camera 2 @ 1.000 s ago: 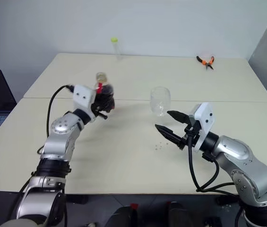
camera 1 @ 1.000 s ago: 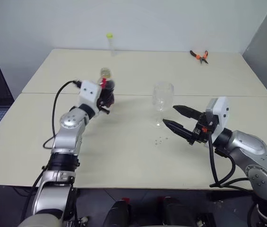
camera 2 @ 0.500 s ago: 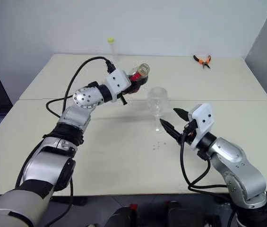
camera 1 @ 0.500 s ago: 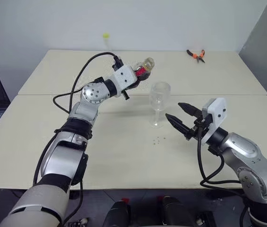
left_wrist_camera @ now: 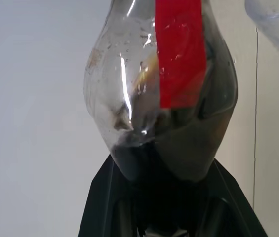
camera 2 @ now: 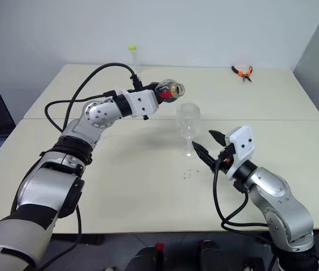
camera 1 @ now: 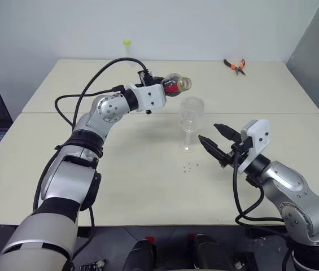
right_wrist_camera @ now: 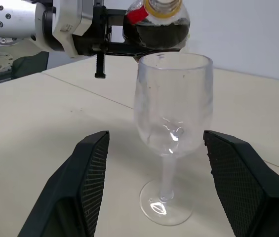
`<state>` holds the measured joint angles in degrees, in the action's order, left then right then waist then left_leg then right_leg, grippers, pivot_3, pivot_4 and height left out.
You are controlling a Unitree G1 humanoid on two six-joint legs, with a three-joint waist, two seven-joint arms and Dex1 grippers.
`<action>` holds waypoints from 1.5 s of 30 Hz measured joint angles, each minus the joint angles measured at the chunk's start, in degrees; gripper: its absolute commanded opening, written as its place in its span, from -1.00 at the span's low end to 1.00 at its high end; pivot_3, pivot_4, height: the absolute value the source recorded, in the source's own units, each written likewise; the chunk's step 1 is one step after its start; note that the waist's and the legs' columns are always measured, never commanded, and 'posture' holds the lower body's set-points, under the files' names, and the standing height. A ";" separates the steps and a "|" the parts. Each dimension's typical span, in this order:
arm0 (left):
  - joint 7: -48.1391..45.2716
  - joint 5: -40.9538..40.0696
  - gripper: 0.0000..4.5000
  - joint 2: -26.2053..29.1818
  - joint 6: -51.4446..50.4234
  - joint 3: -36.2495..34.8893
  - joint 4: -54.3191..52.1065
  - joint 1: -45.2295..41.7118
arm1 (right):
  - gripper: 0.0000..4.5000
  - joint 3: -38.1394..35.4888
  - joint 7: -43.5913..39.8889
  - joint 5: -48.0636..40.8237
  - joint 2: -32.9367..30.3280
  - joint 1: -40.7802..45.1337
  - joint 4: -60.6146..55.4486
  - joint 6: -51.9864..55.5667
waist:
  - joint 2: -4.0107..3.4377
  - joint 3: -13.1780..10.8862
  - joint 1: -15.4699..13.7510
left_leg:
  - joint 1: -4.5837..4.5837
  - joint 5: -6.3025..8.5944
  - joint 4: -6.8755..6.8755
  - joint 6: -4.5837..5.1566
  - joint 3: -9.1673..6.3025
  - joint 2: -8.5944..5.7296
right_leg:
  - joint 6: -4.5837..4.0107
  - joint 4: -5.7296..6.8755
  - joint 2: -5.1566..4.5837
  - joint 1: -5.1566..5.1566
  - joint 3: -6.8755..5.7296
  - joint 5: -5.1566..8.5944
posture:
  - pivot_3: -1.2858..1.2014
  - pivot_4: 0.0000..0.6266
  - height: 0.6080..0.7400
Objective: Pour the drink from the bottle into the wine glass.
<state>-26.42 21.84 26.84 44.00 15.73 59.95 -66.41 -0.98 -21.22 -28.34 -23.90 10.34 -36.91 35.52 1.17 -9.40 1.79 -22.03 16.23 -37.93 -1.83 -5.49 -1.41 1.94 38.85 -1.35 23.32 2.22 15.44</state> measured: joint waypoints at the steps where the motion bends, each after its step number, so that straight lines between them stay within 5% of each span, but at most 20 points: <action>1: 0.68 0.88 -0.67 0.16 0.32 0.32 0.64 -0.19 | 0.45 0.00 -0.02 -0.01 0.26 0.27 0.00 0.00 | 0.00 0.00 0.01 | 0.00 0.00 0.00 0.00 0.01 -0.01 | 0.00 0.00 0.01 0.01 0.00 0.00 | 0.03 -0.52 1.00; 45: 22.15 20.10 -0.67 3.30 6.15 10.86 6.42 -8.64 | 0.45 2.38 -2.45 2.53 0.58 0.35 -0.07 -6.04 | 0.00 0.00 0.00 | -0.01 0.00 -0.01 0.00 0.04 -0.11 | 0.01 0.05 0.01 0.04 0.01 0.00 | 0.03 -0.52 1.00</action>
<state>-4.27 41.94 30.14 50.14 26.59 66.37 -75.05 1.40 -23.67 -25.81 -23.33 10.69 -36.98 29.48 1.17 -9.40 1.79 -22.05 16.23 -37.94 -1.83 -5.45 -1.52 1.95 38.90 -1.34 23.36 2.23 15.45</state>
